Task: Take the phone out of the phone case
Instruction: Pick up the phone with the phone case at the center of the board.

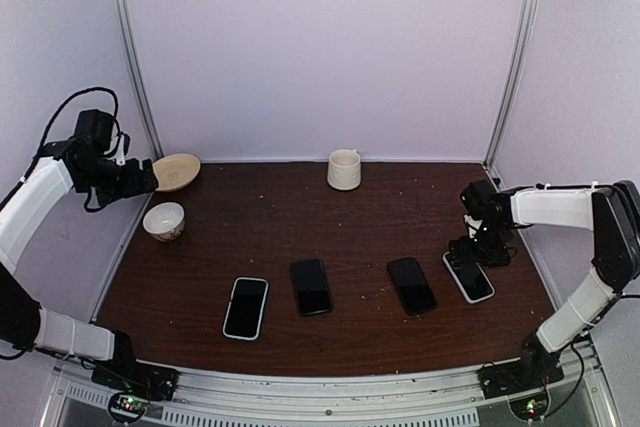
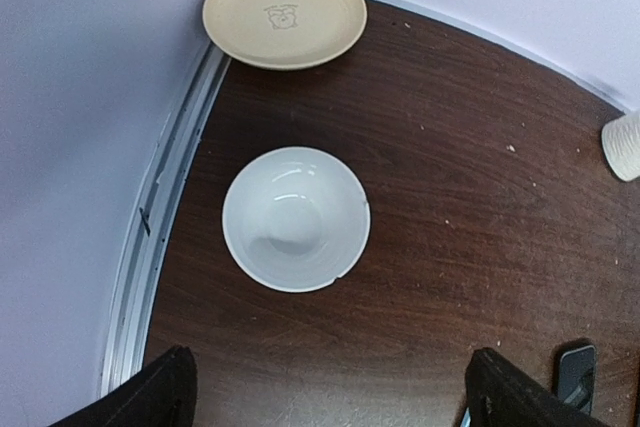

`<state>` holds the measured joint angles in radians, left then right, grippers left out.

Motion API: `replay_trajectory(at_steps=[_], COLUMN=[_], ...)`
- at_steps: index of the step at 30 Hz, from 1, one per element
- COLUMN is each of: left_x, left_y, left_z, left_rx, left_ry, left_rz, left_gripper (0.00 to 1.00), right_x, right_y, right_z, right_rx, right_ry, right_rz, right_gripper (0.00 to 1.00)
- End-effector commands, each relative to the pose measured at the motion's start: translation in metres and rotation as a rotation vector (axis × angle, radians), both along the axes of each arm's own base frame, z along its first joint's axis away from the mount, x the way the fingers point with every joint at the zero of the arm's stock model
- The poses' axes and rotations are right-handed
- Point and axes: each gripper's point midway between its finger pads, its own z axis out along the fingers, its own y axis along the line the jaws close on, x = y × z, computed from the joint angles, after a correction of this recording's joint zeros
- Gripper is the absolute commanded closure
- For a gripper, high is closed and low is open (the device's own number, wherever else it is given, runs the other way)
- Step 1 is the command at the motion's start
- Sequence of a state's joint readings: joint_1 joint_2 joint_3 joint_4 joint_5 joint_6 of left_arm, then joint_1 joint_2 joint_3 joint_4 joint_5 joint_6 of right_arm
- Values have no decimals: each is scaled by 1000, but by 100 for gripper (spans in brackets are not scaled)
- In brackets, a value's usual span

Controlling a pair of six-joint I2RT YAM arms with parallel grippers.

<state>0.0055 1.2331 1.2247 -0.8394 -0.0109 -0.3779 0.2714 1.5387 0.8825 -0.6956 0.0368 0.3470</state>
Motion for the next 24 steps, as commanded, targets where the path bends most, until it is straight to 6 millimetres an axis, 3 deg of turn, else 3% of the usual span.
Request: replay_trajectory(at_steps=[1,11,16,24], left_x=[-5,-11,-12,-14], left_y=[-17,-17,-22,-25], left_z=[-11,-24,-22,-23], left_rx=[-16,-5,-25,-33], left_ry=[25,51,42,42], left_rz=[-129,-140,-165,-184], left_gripper=[3,2,2,2], right_x=[-1,-9,-18,-12], right_y=[9,11,23,31], right_z=[-4,-17,-26,-12], right_rx=[7,-19,32,64], right_ry=[41,127,218,193], right_rz=[35,50,63,87], right_gripper=[1,0,1,1])
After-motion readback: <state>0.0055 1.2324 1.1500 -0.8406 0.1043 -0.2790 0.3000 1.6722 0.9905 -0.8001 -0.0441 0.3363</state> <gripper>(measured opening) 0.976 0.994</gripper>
